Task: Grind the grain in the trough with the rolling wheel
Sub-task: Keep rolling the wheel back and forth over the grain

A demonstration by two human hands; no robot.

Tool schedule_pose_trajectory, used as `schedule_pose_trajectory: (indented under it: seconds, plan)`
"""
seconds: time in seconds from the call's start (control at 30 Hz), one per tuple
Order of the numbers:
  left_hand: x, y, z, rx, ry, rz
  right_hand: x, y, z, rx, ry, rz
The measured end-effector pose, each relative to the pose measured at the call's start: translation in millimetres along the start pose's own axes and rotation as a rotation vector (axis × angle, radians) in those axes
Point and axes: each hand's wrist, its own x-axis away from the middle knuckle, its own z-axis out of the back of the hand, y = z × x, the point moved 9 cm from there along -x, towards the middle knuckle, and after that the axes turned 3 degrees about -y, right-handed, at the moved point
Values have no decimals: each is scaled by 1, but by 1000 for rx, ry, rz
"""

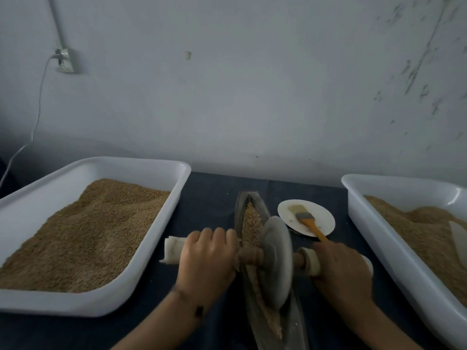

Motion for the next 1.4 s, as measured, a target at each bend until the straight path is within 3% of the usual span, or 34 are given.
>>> schedule_pose_trajectory:
  seconds: [0.13,0.27,0.4,0.57,0.67,0.8,0.9,1.0,1.13,1.27,1.4]
  plan:
    - [16,4,10,-10,92,-38,14,-4,13,3,52,88]
    - [-4,-13,-21,71,-90,20,-19,-3,-2,71,-61,93]
    - [-42,-45,-63,55,-331,157,-71,15,-43,108,-387,-44]
    - [-82,-51,-82,17,-486,125,-97,30,-85,-29,-689,-163]
    - [-76,-48,-73,-34,-445,118,-80,30,-78,-67,-567,-192]
    - [-35,-25,-37,-10,-220,131,-46,13,-35,-3,-321,-92]
    - [1,-5,-4,65,-49,59,-11,4,-13,-15,-294,23]
    - [19,5,9,75,6,-2,16,-2,-1,-29,-281,59]
    - [-1,-3,-5,89,-27,20,1,1,-1,21,-255,74]
    - [-29,-31,-46,14,-194,138,-41,8,-27,65,-338,-22]
    - [-49,-55,-80,109,-365,252,-89,10,-47,117,-401,-85]
